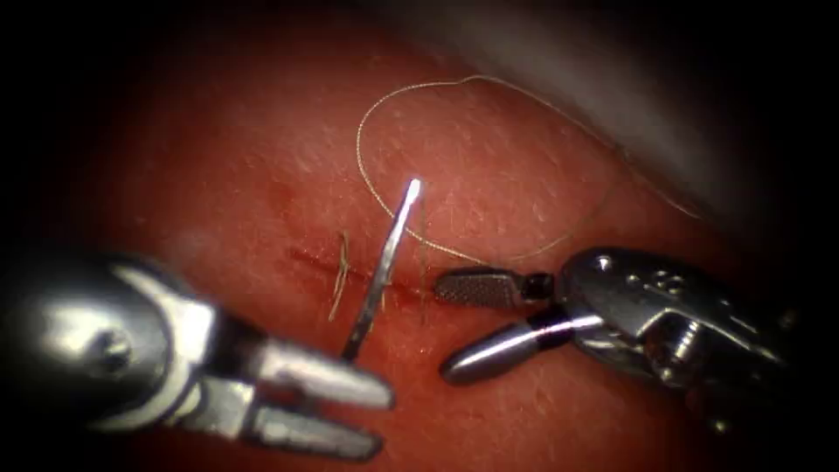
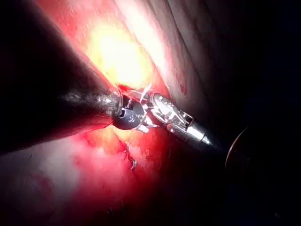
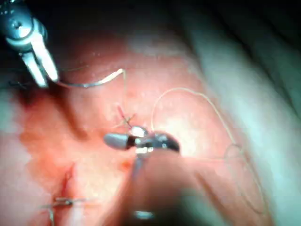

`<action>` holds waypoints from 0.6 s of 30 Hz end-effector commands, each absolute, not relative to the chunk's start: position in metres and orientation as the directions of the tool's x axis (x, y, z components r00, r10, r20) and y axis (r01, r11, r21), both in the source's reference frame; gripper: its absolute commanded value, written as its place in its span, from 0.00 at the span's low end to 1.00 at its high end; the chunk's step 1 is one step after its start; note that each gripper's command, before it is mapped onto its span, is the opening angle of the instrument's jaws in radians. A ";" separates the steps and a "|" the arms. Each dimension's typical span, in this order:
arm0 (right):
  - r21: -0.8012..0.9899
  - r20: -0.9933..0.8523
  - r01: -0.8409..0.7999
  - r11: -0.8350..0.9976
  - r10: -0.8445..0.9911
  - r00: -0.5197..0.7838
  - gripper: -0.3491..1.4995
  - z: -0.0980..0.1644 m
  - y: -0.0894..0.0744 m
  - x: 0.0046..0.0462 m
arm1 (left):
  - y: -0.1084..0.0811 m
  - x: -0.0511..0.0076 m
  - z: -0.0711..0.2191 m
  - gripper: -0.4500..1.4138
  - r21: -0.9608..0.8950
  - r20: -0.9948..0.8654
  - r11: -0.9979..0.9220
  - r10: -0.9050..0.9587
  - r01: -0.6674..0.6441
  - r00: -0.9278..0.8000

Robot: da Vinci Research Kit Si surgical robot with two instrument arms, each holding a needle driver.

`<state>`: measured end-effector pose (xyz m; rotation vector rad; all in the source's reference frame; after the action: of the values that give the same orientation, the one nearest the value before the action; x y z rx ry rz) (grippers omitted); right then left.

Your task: Wound Closure

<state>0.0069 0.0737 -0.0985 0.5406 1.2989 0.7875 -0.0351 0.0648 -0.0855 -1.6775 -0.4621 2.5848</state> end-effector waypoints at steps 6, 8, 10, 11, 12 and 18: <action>0.728 -0.641 -0.255 0.637 0.764 0.080 0.83 -0.097 0.074 0.0088 | 0.065 -0.0356 -0.085 0.05 -0.261 -0.886 -0.957 0.186 0.126 -0.426; 0.725 -0.641 -0.259 0.638 0.763 0.085 0.83 -0.097 0.073 0.0092 | 0.065 -0.0356 -0.085 0.05 -0.262 -0.885 -0.957 0.187 0.125 -0.426; 0.715 -0.639 -0.274 0.643 0.760 0.119 0.82 -0.096 0.073 0.0105 | 0.065 -0.0356 -0.085 0.05 -0.265 -0.884 -0.956 0.191 0.122 -0.426; 0.717 -0.640 -0.253 0.650 0.757 0.130 0.75 -0.096 0.072 0.0108 | 0.065 -0.0354 -0.086 0.05 -0.268 -0.884 -0.956 0.194 0.121 -0.425; 0.721 -0.640 -0.235 0.652 0.756 0.136 0.58 -0.096 0.072 0.0105 | 0.065 -0.0352 -0.086 0.05 -0.270 -0.884 -0.955 0.196 0.121 -0.425; 0.687 -0.677 -0.211 0.695 0.718 0.161 0.00 -0.097 0.072 0.0083 | 0.066 -0.0350 -0.086 0.05 -0.271 -0.881 -0.956 0.200 0.112 -0.429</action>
<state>0.0078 0.0723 -0.0975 0.4945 1.2408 0.7038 -0.0345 0.0658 -0.0861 -1.6507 -0.4518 2.5726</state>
